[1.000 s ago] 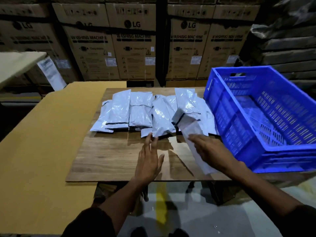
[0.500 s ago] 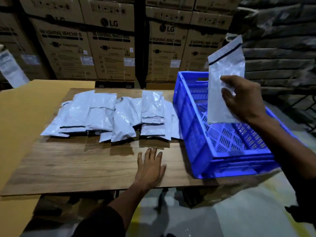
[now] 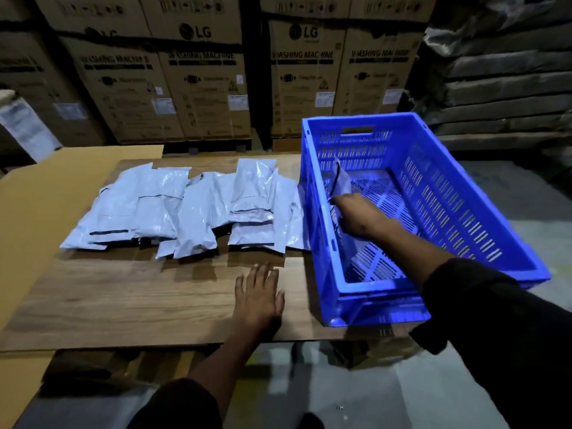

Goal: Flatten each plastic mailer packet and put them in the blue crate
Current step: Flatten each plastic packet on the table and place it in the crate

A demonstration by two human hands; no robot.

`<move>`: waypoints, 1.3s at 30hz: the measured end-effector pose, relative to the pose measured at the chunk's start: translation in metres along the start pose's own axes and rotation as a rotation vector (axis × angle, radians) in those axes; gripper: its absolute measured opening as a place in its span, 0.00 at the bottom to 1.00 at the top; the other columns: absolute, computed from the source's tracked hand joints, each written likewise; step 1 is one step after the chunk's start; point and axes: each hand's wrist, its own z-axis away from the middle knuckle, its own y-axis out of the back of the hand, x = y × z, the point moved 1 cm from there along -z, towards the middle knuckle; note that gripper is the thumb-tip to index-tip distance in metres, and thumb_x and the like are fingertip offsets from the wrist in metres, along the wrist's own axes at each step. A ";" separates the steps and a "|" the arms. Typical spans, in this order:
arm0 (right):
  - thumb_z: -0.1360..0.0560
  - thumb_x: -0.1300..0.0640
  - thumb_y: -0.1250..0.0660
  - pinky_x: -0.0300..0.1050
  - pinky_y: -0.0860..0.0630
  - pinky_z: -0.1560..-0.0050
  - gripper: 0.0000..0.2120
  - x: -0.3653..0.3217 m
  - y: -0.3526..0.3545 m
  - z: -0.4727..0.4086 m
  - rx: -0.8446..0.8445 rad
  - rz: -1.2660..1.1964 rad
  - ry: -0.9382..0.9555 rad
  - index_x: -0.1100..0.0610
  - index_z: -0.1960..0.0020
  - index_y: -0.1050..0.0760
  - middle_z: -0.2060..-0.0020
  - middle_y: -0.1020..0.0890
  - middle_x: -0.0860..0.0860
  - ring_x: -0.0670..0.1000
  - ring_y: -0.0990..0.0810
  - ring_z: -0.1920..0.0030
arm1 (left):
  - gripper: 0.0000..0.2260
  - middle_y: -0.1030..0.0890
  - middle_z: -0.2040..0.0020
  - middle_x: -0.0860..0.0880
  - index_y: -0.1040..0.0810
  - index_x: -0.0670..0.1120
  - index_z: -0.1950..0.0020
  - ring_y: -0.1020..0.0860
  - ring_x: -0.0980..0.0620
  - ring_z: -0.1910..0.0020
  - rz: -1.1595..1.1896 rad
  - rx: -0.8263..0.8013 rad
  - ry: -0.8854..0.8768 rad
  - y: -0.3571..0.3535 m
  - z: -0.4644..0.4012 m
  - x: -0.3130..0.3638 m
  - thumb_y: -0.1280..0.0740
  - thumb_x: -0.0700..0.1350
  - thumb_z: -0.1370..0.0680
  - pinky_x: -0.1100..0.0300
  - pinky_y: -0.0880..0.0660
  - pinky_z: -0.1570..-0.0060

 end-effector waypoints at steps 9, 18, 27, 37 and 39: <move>0.27 0.58 0.32 0.58 0.21 0.50 0.18 -0.005 -0.030 -0.014 -0.069 -0.013 0.079 0.58 0.38 0.27 0.46 0.21 0.62 0.67 0.20 0.47 | 0.23 0.27 0.28 0.46 0.24 0.48 0.32 0.31 0.44 0.28 -0.034 0.069 -0.015 -0.003 -0.001 0.002 0.41 0.55 0.24 0.39 0.36 0.31; 0.24 0.60 0.31 0.60 0.26 0.42 0.46 -0.010 -0.022 -0.005 -0.026 -0.241 0.011 0.54 0.19 0.59 0.21 0.60 0.60 0.72 0.26 0.37 | 0.24 0.25 0.30 0.46 0.23 0.47 0.33 0.29 0.43 0.30 -0.012 0.078 -0.034 -0.004 -0.001 -0.001 0.38 0.55 0.26 0.39 0.34 0.34; 0.18 0.59 0.42 0.52 0.20 0.53 0.08 -0.006 -0.018 0.003 0.075 -0.505 -0.123 0.63 0.48 0.26 0.53 0.18 0.65 0.64 0.18 0.52 | 0.24 0.26 0.29 0.46 0.24 0.48 0.32 0.30 0.44 0.28 -0.019 0.035 -0.030 -0.004 0.000 -0.003 0.37 0.55 0.25 0.38 0.34 0.33; 0.26 0.64 0.31 0.45 0.22 0.46 0.14 -0.005 -0.023 0.000 0.065 -0.453 -0.127 0.61 0.40 0.22 0.45 0.16 0.57 0.57 0.18 0.42 | 0.24 0.23 0.31 0.45 0.21 0.47 0.35 0.28 0.44 0.31 0.016 0.009 -0.044 -0.004 -0.003 -0.006 0.40 0.56 0.26 0.38 0.30 0.36; 0.26 0.61 0.32 0.54 0.22 0.46 0.11 -0.003 -0.019 -0.001 0.217 -0.387 -0.157 0.60 0.43 0.20 0.48 0.15 0.59 0.60 0.18 0.45 | 0.24 0.22 0.33 0.45 0.20 0.46 0.36 0.29 0.44 0.33 0.037 0.001 -0.064 -0.002 -0.004 -0.009 0.40 0.56 0.27 0.38 0.28 0.38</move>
